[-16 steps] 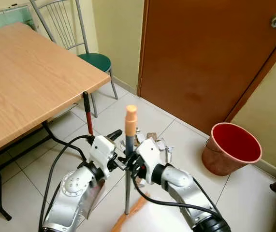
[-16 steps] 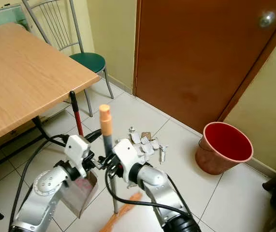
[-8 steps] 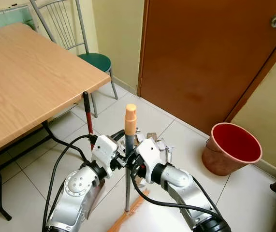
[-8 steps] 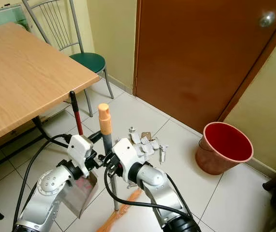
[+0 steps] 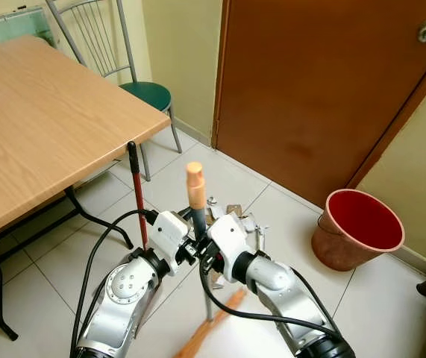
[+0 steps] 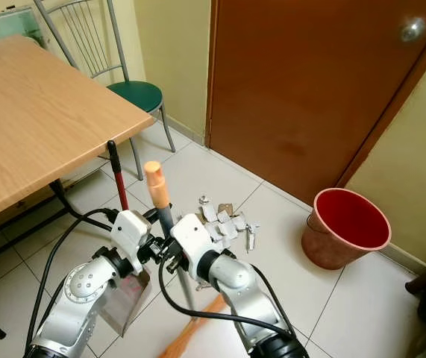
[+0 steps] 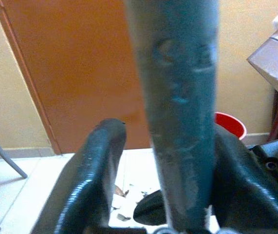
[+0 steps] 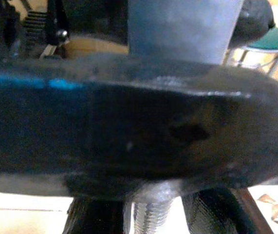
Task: Sweep floor
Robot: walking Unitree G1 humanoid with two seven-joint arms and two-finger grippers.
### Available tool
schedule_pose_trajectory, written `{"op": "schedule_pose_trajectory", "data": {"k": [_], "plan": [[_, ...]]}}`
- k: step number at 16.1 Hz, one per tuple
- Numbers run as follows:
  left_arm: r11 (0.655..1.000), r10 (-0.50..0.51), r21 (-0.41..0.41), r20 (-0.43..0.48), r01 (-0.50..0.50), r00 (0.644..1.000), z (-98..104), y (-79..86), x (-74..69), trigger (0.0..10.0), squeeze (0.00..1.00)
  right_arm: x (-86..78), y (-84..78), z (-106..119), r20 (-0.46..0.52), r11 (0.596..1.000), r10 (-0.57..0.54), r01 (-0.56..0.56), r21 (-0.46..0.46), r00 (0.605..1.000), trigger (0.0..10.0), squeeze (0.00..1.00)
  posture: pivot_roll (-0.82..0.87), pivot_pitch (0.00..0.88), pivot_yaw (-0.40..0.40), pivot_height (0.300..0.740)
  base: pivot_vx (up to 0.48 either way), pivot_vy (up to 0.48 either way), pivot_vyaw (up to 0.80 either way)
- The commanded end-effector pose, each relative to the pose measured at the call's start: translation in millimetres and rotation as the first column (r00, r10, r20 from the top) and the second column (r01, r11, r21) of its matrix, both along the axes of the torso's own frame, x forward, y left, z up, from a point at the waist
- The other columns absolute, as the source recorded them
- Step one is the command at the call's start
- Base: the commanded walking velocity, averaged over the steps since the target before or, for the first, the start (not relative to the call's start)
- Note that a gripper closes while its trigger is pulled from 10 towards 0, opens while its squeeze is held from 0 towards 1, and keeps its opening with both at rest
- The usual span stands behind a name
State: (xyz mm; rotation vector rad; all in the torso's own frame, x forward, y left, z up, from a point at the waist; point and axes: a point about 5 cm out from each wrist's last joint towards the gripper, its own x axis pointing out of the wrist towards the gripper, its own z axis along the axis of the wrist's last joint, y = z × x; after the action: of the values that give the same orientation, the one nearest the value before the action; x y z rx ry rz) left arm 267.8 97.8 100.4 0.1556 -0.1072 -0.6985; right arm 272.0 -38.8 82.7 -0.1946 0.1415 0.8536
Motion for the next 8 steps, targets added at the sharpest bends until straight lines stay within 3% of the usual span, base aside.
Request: {"op": "schedule_pose_trajectory", "data": {"k": [1, 4, 8], "plan": [[0.99, 0.136, 0.026, -0.017, -0.136, 0.991, -3.7, 22.8, 9.0, 0.0, 0.0, 0.1, -4.2, 5.1, 0.063, 1.0, -0.01, 0.01, 0.003, 0.998, 10.0, 0.0, 0.06, 0.108, -0.038, 0.74, 0.0, 0.0, 0.0], [0.988, 0.153, 0.034, -0.013, -0.153, 0.988, -4.9, 25.3, 10.3, 0.0, 0.0, 2.8, -11.2, 4.3, 0.087, 0.996, -0.093, 0.093, 0.008, 0.992, 10.0, 0.0, 0.06, 0.109, -0.038, 0.74, 0.0, 0.0, 0.0], [0.984, 0.173, 0.04, -0.014, -0.172, 0.985, -6.0, 28.2, 12.3, 0.0, 0.0, 4.1, -16.4, 4.4, 0.092, 0.992, -0.123, 0.123, 0.01, 0.988, 10.0, 0.0, 0.06, 0.111, -0.039, 0.74, 0.0, 0.0, 0.0]]}}
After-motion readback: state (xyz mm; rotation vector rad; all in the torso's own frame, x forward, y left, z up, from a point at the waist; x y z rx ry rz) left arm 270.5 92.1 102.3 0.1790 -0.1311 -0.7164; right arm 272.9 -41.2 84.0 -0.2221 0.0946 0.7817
